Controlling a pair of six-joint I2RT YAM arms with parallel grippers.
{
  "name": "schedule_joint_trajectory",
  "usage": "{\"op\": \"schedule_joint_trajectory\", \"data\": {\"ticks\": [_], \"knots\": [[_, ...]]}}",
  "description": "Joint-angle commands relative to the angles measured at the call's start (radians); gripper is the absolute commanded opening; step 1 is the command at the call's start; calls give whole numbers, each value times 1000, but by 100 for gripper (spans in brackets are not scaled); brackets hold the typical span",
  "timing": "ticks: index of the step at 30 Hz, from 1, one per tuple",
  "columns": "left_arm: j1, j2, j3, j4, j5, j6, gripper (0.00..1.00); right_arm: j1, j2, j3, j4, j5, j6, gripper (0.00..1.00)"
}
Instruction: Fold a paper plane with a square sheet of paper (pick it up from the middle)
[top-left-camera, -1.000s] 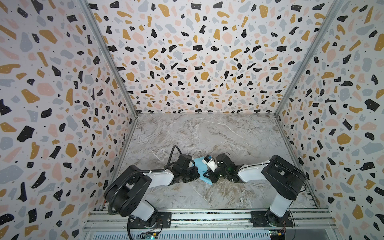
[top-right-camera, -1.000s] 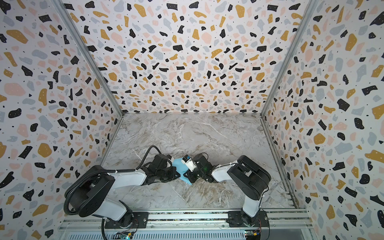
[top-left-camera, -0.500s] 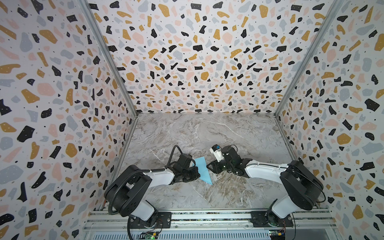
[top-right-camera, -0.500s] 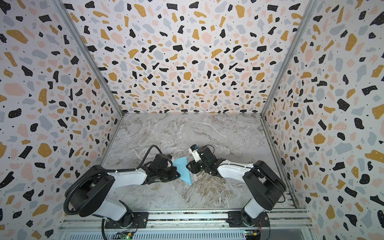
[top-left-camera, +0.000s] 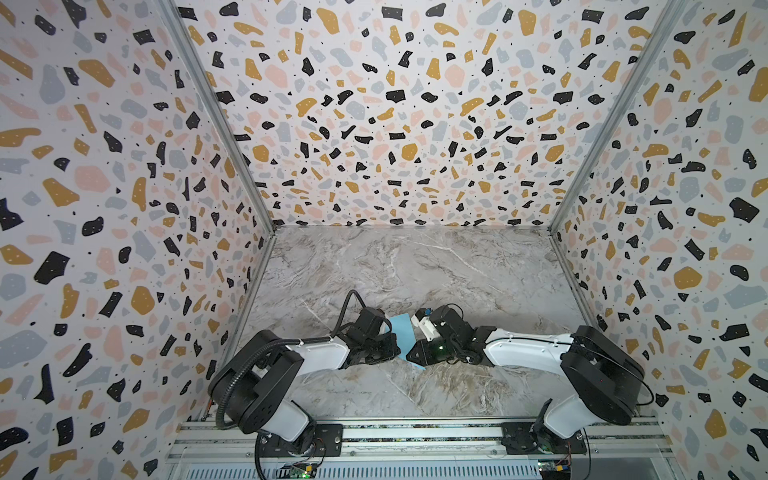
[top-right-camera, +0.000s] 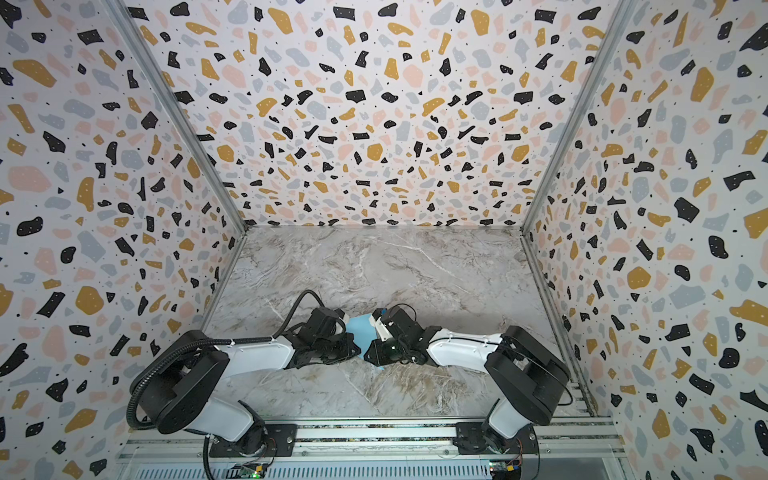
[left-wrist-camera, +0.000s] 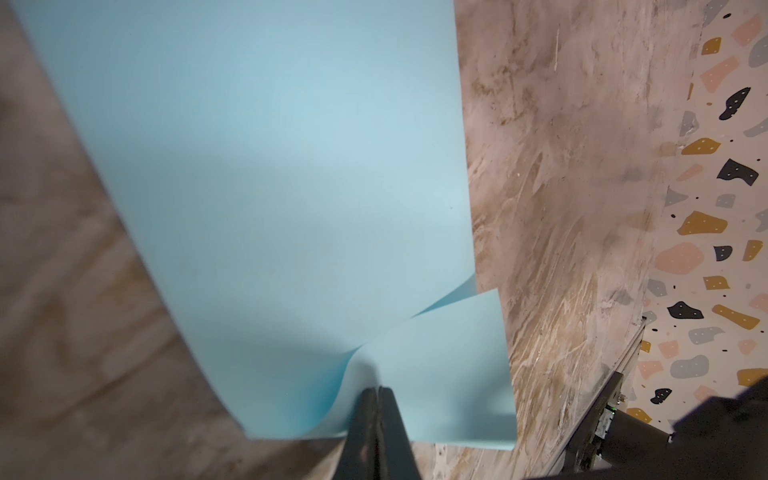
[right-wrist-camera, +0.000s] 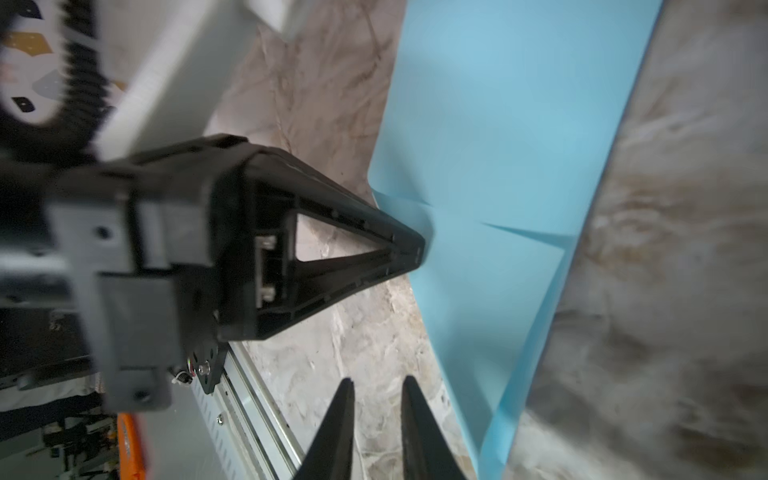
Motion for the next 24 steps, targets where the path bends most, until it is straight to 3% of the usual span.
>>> {"op": "schedule_joint_trajectory", "data": {"ticks": [1, 15, 24], "knots": [[1, 17, -12, -128, -80, 29, 0, 2, 10, 34, 12, 13, 83, 20], [1, 23, -13, -143, -89, 25, 0, 7, 105, 77, 13, -34, 98, 16], [1, 22, -10, -160, -98, 24, 0, 3, 108, 77, -33, 17, 101, 16]]}}
